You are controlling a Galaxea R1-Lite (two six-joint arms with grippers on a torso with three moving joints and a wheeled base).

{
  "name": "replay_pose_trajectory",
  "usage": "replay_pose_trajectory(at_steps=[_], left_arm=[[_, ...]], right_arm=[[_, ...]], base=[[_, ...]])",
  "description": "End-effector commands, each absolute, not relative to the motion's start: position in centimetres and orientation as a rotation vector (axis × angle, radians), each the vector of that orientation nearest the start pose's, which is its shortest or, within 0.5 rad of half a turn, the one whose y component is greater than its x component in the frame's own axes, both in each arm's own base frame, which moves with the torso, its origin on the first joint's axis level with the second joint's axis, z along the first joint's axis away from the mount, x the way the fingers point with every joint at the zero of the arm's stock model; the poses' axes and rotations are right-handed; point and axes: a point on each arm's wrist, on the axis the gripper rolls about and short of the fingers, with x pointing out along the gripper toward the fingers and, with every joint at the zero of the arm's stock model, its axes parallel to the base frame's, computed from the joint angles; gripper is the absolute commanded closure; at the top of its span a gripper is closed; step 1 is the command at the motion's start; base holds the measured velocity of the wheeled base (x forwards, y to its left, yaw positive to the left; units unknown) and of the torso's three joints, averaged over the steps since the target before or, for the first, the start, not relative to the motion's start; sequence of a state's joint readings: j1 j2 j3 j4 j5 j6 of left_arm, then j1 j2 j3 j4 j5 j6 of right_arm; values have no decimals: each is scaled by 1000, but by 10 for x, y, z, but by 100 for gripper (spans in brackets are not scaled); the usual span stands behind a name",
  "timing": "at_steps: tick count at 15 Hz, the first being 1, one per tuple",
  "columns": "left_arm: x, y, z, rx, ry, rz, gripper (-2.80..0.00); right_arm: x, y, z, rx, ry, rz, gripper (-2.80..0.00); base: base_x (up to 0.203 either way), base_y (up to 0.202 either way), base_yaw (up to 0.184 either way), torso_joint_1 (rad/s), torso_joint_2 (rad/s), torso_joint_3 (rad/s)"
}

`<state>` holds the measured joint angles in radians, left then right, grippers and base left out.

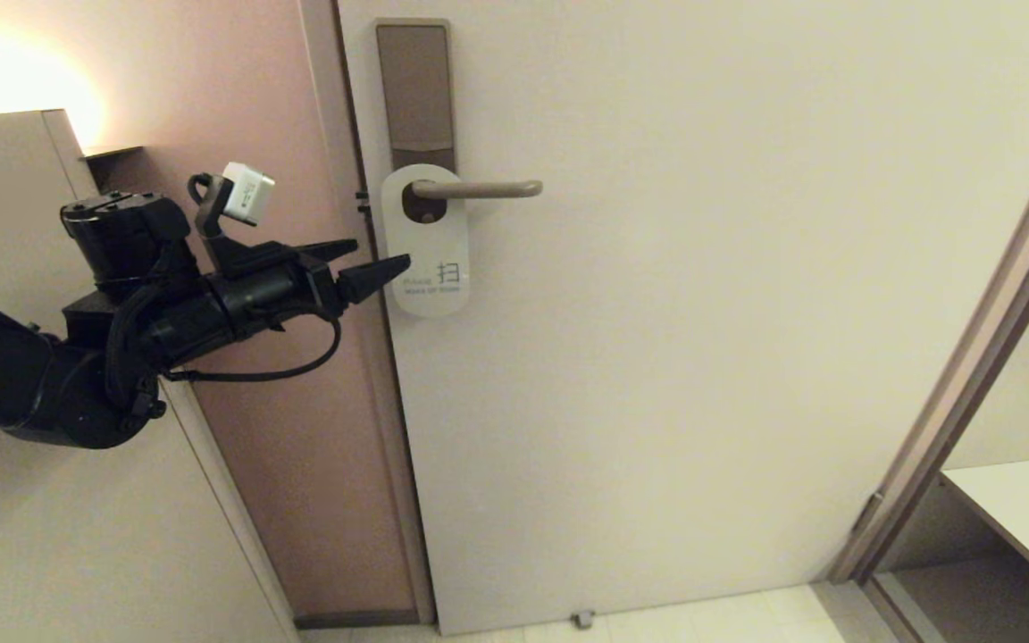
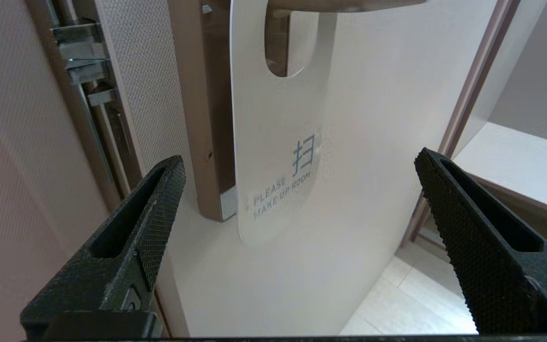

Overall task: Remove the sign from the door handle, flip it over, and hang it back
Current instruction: Take down the sign

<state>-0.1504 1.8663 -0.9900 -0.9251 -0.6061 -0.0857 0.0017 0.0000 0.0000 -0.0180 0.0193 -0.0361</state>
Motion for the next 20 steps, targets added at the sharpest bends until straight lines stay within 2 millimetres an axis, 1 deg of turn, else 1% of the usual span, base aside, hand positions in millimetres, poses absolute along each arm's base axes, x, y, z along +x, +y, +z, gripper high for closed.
replay_pose_trajectory(at_steps=[1,4,7,10,14,20], left_arm=[[354,-69,204,-72,-15,-770,-280],[358,-72,198,-78,1,-780,-280],[357,-73,198,-93,13,-871,-280],[363,-75,197,-92,10,-880,-280],[364,-76,196,-92,10,-881,-280],[360,-89,198,-90,8,-925,-280]], right_arm=[[-23,0,77,-37,-18,21,0],[-23,0,77,-37,-19,21,0],[-23,0,77,-37,-19,21,0],[-23,0,77,-37,-19,22,0],[-23,0,77,-37,-19,22,0],[-23,0,77,-37,-19,22,0]], base=[[0,0,0,0,0,0],[0,0,0,0,0,0],[0,0,0,0,0,0],[0,0,0,0,0,0],[0,0,0,0,0,0],[0,0,0,0,0,0]])
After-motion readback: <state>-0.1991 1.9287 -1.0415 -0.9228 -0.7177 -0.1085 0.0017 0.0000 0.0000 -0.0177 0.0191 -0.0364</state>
